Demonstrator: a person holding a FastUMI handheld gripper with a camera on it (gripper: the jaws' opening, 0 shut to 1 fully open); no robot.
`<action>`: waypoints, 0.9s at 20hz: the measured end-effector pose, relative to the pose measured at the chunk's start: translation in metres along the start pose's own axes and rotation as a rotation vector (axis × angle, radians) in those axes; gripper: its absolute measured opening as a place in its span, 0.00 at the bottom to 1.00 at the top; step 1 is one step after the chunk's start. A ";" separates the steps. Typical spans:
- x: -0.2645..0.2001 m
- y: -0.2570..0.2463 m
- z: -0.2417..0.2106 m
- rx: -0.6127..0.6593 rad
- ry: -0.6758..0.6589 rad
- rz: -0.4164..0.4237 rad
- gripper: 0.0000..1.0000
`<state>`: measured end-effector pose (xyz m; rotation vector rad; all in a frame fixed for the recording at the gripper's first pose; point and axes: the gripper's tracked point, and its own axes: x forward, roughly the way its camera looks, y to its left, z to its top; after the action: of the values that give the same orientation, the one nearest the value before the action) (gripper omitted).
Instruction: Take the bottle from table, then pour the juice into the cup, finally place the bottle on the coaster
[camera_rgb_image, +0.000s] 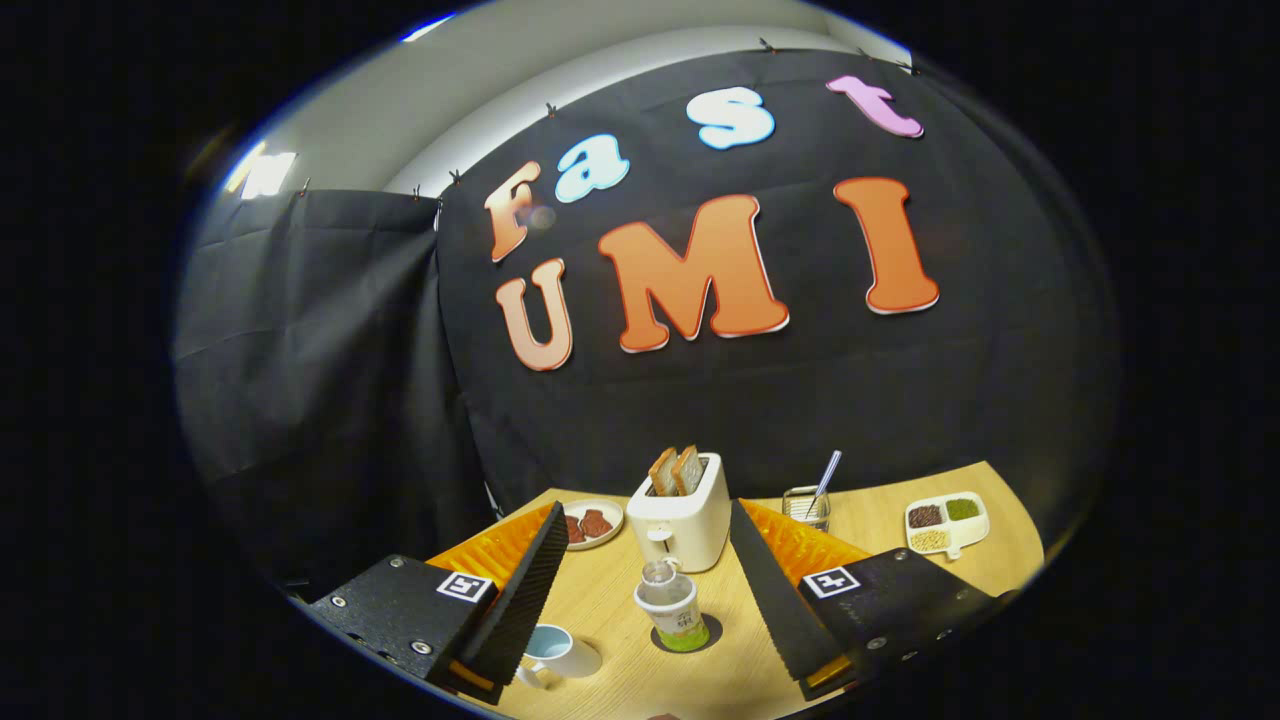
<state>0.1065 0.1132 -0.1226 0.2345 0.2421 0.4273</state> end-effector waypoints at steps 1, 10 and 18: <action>-0.007 -0.002 0.015 -0.021 -0.033 -0.026 0.97; -0.052 -0.015 0.103 -0.226 -0.216 -0.302 0.97; -0.091 -0.027 0.110 -0.157 -0.222 -0.488 0.97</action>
<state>0.0672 0.0306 -0.0098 0.0616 0.0418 -0.0656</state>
